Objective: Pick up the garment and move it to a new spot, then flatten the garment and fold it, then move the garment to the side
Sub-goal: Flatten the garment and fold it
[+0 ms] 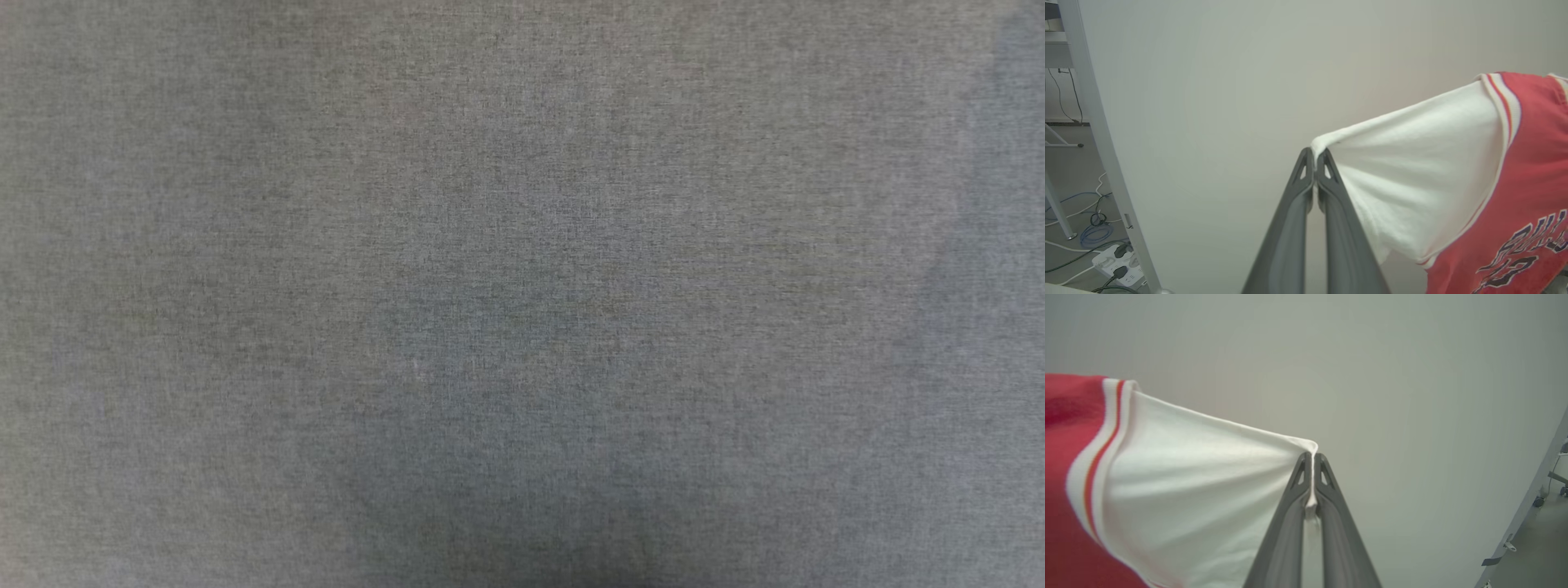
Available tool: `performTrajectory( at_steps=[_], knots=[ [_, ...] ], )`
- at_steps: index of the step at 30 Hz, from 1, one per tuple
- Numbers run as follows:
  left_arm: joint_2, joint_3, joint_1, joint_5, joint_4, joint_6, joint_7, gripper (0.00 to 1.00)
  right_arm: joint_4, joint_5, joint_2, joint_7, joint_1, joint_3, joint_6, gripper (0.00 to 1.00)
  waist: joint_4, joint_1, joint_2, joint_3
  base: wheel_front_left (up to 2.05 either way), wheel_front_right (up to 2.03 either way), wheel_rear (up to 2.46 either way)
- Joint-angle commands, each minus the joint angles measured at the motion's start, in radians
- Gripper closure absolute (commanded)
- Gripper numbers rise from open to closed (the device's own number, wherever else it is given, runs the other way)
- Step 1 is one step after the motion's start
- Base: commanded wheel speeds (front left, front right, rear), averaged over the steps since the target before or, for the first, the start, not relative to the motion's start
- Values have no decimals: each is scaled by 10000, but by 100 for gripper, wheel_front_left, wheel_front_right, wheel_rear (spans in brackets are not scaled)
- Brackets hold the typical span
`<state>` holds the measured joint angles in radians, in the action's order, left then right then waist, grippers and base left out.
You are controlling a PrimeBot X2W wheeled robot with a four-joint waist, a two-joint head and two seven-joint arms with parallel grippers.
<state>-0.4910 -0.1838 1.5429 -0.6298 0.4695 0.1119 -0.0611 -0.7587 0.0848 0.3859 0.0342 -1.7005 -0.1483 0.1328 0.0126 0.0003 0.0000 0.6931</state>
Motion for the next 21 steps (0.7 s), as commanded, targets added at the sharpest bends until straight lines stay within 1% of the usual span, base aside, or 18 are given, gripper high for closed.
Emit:
performTrajectory(
  at_steps=[1, 5, 11, 17, 21],
  knots=[
    [-22, 8, -107, -8, 146, 46, 195, 100, -177, -19, 44, 212, 159, -21, -21, 100, 53, -3, 0, 92, 0, 0, 0],
    [99, -296, -764, -179, 459, 128, 599, 100, -741, 246, -13, 623, 778, 32, -21, 100, 61, -3, 0, -79, 0, 0, 0],
    [250, -599, -2353, -684, 641, 173, 1185, 100, -1461, 644, -16, 1028, 2346, 633, -21, 100, 55, -3, 0, -607, 0, 0, 0],
    [300, -1167, -4439, -1153, 603, 184, 1505, 100, -1657, 1721, -19, 1251, 4096, 1250, -21, 100, 100, -3, 0, -1446, 0, 0, 0],
    [282, -1517, -5927, -1470, 469, 185, 1665, 100, -1485, 2717, 7, 929, 5533, 1905, -21, 100, 100, -3, 0, -2058, 0, 0, 0]
  ],
)
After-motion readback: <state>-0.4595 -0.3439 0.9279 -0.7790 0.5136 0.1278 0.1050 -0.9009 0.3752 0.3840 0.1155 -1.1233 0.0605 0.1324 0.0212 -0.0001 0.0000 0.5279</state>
